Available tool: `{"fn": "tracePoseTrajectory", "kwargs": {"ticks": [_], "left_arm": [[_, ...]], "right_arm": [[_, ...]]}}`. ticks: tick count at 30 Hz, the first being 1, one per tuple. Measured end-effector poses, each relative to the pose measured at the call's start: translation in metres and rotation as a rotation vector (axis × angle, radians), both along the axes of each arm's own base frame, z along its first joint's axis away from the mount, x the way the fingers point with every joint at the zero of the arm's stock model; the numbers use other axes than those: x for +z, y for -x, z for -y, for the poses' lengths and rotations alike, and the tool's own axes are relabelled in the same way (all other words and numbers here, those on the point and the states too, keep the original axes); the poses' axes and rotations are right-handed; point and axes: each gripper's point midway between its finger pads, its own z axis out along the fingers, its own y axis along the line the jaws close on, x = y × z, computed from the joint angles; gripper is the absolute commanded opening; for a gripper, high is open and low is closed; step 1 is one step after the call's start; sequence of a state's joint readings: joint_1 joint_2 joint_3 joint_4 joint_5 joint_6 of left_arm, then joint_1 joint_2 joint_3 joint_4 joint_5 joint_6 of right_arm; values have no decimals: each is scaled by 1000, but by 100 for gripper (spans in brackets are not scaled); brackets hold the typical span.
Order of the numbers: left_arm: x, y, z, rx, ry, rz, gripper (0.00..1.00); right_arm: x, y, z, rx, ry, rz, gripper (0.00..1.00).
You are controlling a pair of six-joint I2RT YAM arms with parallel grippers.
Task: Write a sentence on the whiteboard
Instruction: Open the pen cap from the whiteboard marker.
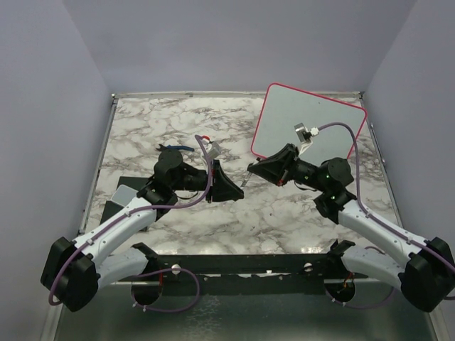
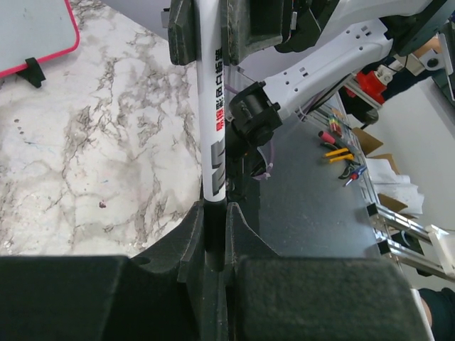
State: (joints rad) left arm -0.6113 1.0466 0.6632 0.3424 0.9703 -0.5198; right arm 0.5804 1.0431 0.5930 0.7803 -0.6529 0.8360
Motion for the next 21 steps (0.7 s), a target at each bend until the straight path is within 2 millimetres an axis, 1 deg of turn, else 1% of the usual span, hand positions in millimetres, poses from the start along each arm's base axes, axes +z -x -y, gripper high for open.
{"fn": "tracePoseTrajectory", "kwargs": {"ticks": [7, 10, 17, 21], "left_arm": [[5, 8, 8, -39, 24, 33, 0], [5, 11, 12, -48, 29, 39, 0], [3, 8, 13, -37, 22, 47, 0], [4, 8, 15, -35, 19, 66, 0]], "right_arm": [[8, 6, 14, -81, 7, 41, 1], [9, 8, 17, -100, 16, 47, 1], [5, 5, 23, -128, 34, 23, 1], [6, 6, 29, -142, 40, 15, 1]]}}
